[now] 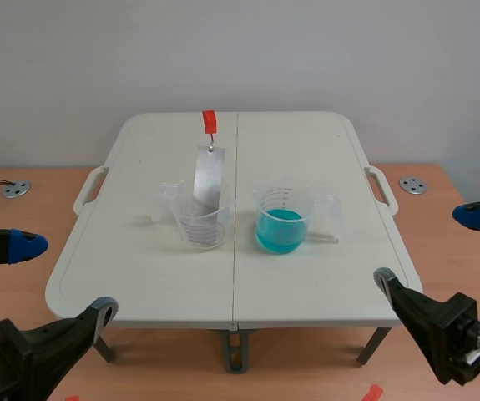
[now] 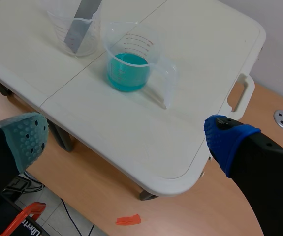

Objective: Hold the metal plate by the orange handle, dip it into the blue solution, take it out and point at it, then put the plate back in the beaker on the left.
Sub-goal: 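Lift the metal plate out of the left beaker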

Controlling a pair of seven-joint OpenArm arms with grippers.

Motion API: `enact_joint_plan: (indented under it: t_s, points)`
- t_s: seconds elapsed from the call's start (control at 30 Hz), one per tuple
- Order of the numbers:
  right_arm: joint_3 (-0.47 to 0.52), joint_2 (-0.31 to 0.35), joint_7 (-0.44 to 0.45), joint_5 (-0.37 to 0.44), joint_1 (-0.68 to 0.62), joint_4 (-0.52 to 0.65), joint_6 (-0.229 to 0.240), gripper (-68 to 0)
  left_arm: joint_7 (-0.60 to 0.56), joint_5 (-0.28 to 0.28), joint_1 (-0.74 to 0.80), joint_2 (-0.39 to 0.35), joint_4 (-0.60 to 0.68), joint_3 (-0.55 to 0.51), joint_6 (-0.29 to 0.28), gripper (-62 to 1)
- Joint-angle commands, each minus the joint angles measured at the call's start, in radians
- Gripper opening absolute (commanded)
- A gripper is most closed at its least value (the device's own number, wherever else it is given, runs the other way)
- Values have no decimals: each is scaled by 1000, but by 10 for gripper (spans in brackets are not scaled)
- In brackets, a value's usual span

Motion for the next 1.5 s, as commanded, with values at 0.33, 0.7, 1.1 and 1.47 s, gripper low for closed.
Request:
enact_joint_plan:
  t_s: [0.33,0.7,1.1,1.47]
  points:
    - [15,2,14,11,2,14,-4,-12,-14,-9,-6,5,11,-5,-1,14]
    - [14,2,10,19,26,13,-3,-12,-14,-6,-5,5,11,-6,-1,14]
    - [-52,-15,3,27,149,-80,4,-12,-14,5,-5,5,11,-6,-1,14]
    - [-172,-53,4,26,336,-201,12,-12,-13,62,-2,5,10,-5,0,-569]
